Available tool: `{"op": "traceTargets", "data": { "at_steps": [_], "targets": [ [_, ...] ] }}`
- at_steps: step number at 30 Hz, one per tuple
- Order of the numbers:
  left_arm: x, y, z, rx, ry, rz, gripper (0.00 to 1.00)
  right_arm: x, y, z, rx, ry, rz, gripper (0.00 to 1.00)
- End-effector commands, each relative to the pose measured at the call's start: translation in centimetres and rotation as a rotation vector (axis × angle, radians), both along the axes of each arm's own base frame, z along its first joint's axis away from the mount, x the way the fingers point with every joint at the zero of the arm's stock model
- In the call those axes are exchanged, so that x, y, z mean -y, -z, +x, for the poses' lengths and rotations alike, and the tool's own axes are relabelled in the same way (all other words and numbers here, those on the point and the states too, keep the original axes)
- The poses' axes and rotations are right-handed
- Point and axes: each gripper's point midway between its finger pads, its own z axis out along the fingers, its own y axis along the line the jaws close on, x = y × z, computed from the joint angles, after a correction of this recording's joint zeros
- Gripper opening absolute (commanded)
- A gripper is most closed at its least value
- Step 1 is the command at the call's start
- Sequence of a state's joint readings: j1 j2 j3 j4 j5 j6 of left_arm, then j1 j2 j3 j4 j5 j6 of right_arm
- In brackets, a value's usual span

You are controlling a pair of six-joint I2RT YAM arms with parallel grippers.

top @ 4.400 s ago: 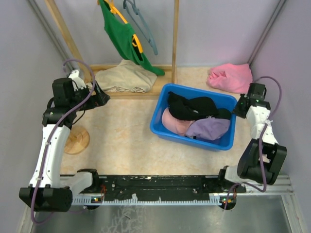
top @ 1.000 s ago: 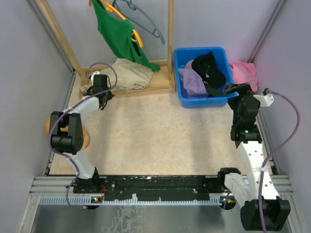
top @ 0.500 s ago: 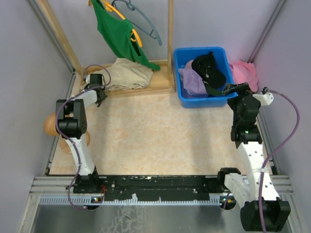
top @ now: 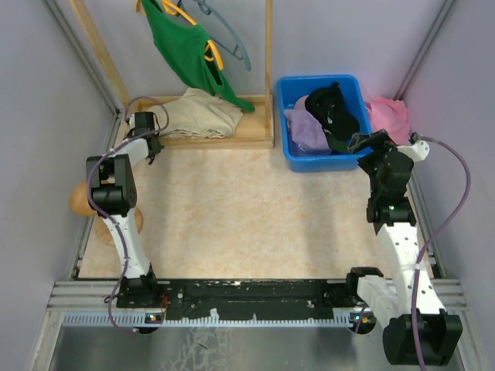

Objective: Stack the hats

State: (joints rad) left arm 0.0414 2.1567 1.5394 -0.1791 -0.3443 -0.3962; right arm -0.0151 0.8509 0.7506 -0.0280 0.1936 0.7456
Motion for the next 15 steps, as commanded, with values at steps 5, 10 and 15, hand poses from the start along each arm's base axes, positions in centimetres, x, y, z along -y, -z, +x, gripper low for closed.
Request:
{"op": "traceTargets", "data": {
  "at_steps": [5, 10, 15],
  "targets": [
    [6.0, -11.0, -4.7, 0.206, 0.136, -0.068, 0.08, -3.3, -0.6, 1.5, 0.069, -0.193, -0.064, 0.87],
    [10.4, -16.6, -8.9, 0.287, 0.244, -0.097, 0.39, -4.4, -0.1, 1.9, 0.055, -0.260, -0.061, 0.88],
    [9.0, -21.5, -13.7, 0.367, 0.200, -0.107, 0.59, -5.4, 0.0, 1.8, 0.050, -0.313, -0.054, 0.88]
  ]
}}
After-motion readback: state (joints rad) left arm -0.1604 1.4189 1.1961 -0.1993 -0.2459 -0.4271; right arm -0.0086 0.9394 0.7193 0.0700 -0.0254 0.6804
